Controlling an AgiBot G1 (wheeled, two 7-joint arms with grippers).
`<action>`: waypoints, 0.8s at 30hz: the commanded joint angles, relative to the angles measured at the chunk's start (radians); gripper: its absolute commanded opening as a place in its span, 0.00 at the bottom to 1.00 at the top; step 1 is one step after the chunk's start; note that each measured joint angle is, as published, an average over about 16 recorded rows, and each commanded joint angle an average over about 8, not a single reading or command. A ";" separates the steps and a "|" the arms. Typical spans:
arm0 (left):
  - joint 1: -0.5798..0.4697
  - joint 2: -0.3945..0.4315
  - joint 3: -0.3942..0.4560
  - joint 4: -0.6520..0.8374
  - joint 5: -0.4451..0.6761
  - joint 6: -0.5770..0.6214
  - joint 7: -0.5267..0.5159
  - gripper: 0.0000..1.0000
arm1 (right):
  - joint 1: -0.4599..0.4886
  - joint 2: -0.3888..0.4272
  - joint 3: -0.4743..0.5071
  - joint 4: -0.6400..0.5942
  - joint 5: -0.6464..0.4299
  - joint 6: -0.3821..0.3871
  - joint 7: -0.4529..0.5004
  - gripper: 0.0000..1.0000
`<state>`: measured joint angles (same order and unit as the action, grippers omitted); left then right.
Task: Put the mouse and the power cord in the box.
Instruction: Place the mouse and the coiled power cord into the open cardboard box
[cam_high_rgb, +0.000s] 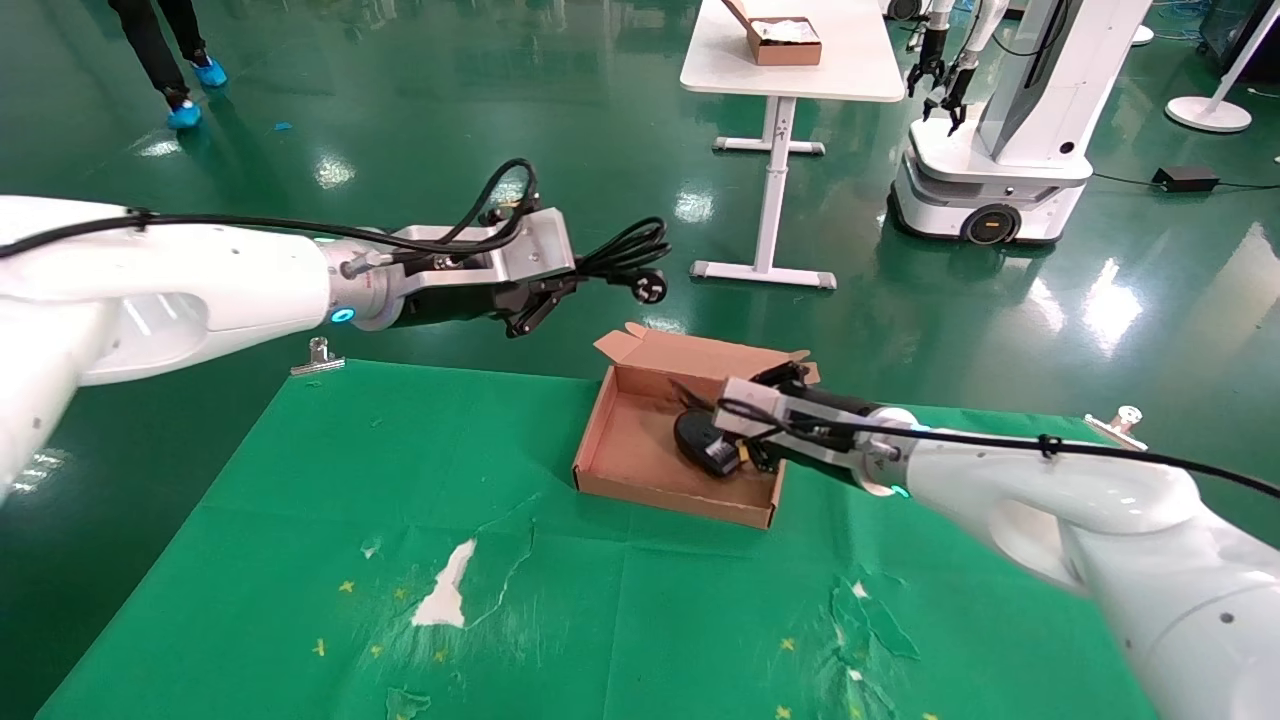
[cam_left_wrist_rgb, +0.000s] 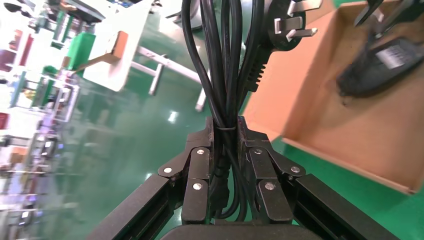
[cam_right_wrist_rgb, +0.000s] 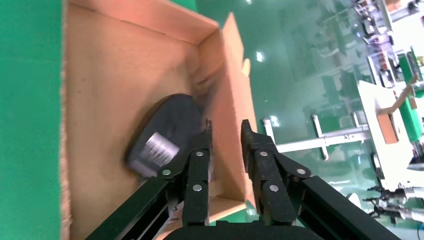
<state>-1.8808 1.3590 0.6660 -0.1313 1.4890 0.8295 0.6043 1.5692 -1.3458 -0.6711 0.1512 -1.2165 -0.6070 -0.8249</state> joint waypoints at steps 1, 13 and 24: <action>0.010 0.007 0.006 -0.017 0.006 -0.032 -0.001 0.00 | -0.004 0.001 0.006 -0.007 0.017 0.008 -0.001 1.00; 0.170 0.018 0.196 -0.246 -0.001 -0.122 -0.194 0.00 | 0.160 0.144 0.015 -0.029 0.019 -0.057 -0.156 1.00; 0.236 0.014 0.415 -0.405 -0.039 -0.200 -0.455 0.00 | 0.360 0.297 -0.024 -0.023 -0.037 -0.342 -0.230 1.00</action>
<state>-1.6500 1.3740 1.0771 -0.5329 1.4503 0.6251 0.1543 1.9250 -1.0555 -0.6997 0.1204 -1.2607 -0.9298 -1.0442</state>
